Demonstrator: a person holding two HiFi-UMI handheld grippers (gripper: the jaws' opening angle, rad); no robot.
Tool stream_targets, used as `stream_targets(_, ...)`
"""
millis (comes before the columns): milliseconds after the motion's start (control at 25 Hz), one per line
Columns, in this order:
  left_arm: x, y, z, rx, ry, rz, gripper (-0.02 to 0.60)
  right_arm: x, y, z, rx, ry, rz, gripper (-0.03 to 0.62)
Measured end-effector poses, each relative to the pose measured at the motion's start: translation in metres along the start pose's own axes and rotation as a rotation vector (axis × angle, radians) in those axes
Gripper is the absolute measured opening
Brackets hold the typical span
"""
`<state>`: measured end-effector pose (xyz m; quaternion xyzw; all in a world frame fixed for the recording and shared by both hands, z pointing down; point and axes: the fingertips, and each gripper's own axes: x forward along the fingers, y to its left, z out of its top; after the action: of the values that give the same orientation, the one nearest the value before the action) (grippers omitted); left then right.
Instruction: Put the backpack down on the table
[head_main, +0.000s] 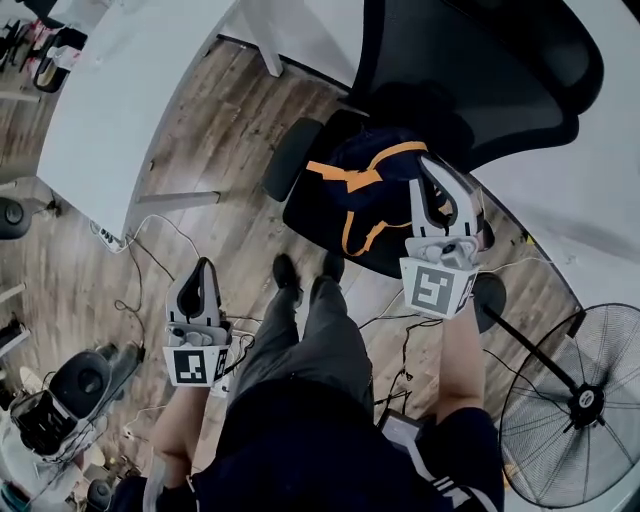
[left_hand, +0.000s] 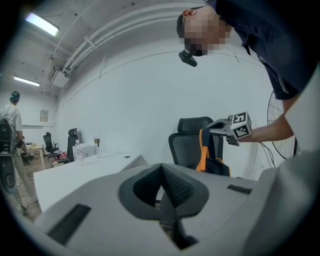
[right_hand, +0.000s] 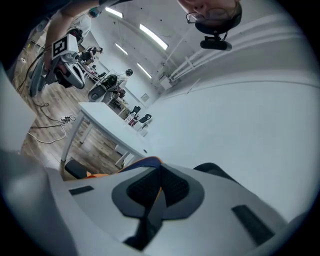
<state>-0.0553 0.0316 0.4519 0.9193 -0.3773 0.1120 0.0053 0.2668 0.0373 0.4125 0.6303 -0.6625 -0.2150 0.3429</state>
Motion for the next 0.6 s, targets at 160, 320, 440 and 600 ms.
stream_targets(160,-0.007,0.006,0.015,0.005,-0.023,0.018,0.003,0.000,-0.029,0.036,-0.049,-0.051,-0.002,0.005)
stream_targets(320,-0.013,0.010,0.027,0.004,-0.044,0.036,0.003,-0.006,-0.047,0.067,-0.083,-0.074,0.023,0.005)
stream_targets(440,-0.017,0.013,0.037,0.005,-0.055,0.038,0.003,-0.013,-0.056,0.087,-0.104,-0.084,0.025,0.005)
stream_targets(600,-0.018,0.016,0.047,-0.001,-0.067,0.051,0.003,-0.016,-0.066,0.112,-0.120,-0.114,0.040,0.005)
